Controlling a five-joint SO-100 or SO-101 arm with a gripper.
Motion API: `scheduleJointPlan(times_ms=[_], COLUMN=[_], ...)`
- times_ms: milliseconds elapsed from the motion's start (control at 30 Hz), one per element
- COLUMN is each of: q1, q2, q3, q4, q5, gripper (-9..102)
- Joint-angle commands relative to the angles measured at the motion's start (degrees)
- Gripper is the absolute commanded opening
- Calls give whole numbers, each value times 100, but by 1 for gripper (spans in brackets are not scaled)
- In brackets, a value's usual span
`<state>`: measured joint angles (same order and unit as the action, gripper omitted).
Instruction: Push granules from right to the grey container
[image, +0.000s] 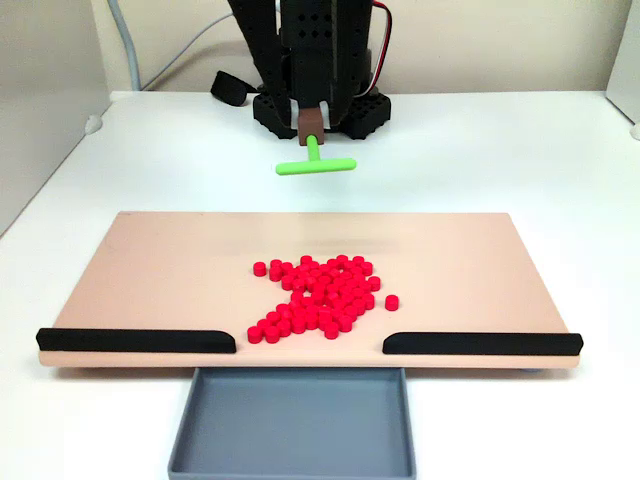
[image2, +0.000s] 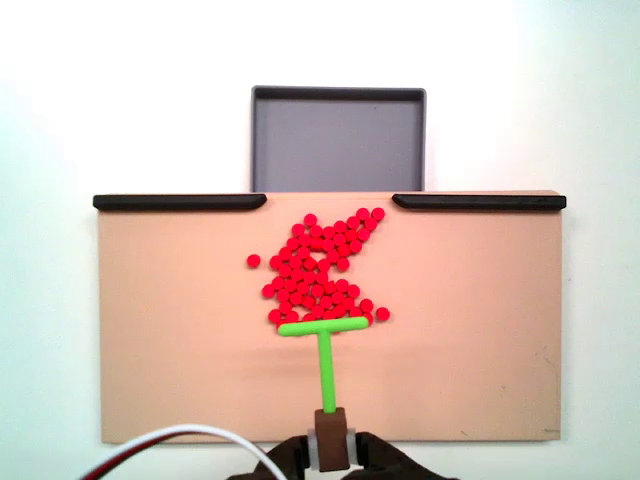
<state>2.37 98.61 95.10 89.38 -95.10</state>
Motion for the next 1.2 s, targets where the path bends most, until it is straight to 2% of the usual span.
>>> scheduleJointPlan(times_ms=[0,200,333,1167], q1=[-70,-97,-105,-79], q2=[-88,-237,-18,-70], q3=[-26,-26,-26,-18], q4=[-26,-26,-26,-26], q5=[255,580,281,422], gripper=[0,0,0,0])
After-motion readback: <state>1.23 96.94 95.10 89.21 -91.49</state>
